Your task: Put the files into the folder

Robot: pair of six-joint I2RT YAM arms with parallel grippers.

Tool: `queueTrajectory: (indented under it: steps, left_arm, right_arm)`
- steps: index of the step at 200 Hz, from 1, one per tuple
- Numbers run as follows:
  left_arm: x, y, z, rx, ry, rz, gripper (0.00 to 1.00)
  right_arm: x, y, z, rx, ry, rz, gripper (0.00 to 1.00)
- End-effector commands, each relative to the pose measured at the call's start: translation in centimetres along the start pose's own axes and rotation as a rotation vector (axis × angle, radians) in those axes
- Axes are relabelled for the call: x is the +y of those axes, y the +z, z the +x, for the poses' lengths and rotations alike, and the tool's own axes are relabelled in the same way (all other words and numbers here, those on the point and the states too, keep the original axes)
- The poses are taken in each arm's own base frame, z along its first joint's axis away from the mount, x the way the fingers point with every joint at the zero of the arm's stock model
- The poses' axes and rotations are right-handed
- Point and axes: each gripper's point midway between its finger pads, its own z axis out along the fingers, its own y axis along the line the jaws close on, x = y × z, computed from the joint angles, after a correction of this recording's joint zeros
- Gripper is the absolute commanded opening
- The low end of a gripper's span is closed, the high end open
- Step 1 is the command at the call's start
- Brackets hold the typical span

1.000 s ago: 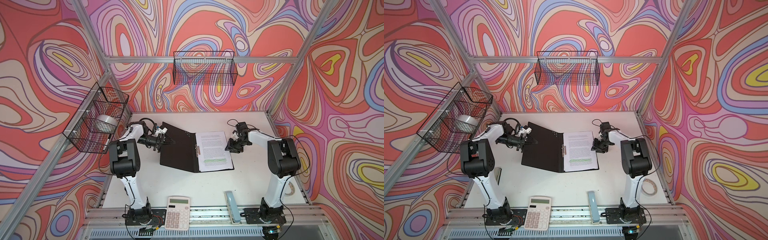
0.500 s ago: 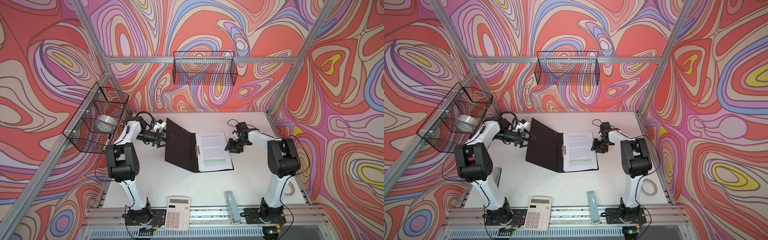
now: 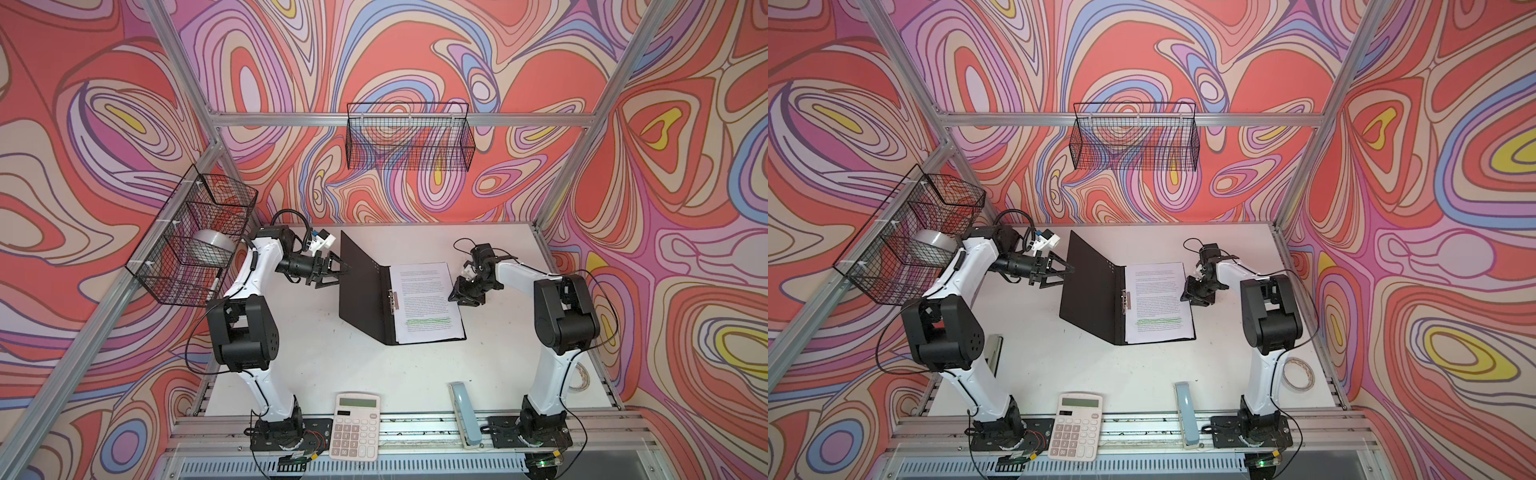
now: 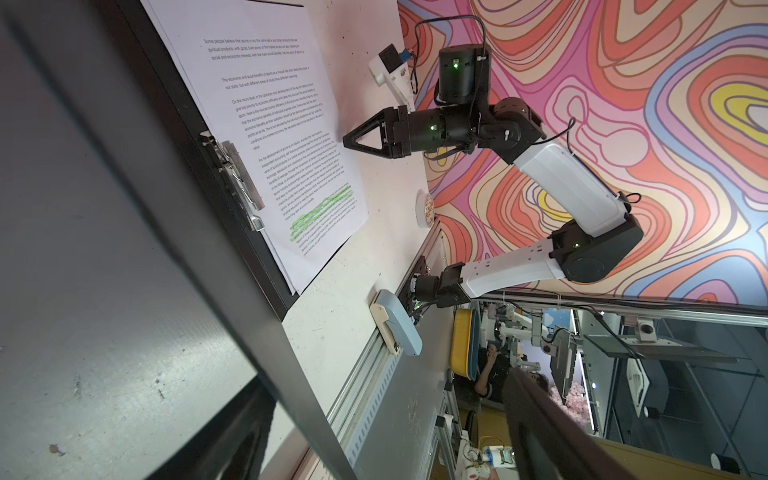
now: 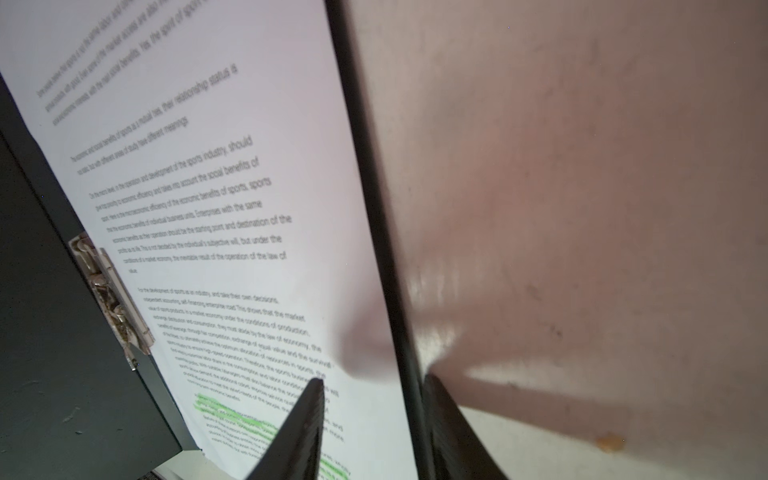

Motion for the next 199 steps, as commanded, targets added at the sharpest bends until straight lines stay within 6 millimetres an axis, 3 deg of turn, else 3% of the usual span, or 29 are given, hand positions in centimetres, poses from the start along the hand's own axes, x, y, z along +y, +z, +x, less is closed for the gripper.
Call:
queueTrajectory:
  steps: [1, 116, 179, 197, 199]
  left_arm:
    - [-2.1, -0.1, -0.6, -0.019, 0.069, -0.026, 0.86]
    - [-4.9, 1.3, -2.5, -0.038, 0.155, -0.047, 0.87]
    - [-5.1, 2.7, -2.8, -0.018, 0.158, -0.043, 0.87]
    - [-5.5, 3.3, -2.8, -0.01, 0.169, -0.039, 0.87]
    - [-5.6, 3.3, -2.8, -0.011, 0.17, -0.038, 0.87]
  right_arm:
    - [0.9, -0.5, -0.3, 0.007, -0.026, -0.007, 0.41]
    - [3.2, -5.4, -2.9, -0.083, -0.09, 0.022, 0.41]
    - [6.0, -10.3, -2.7, -0.179, -0.106, -0.05, 0.41]
    - [7.3, -10.7, -2.2, -0.171, -0.103, -0.121, 0.41]
    - [7.8, -11.5, -2.0, -0.184, -0.112, -0.139, 0.41]
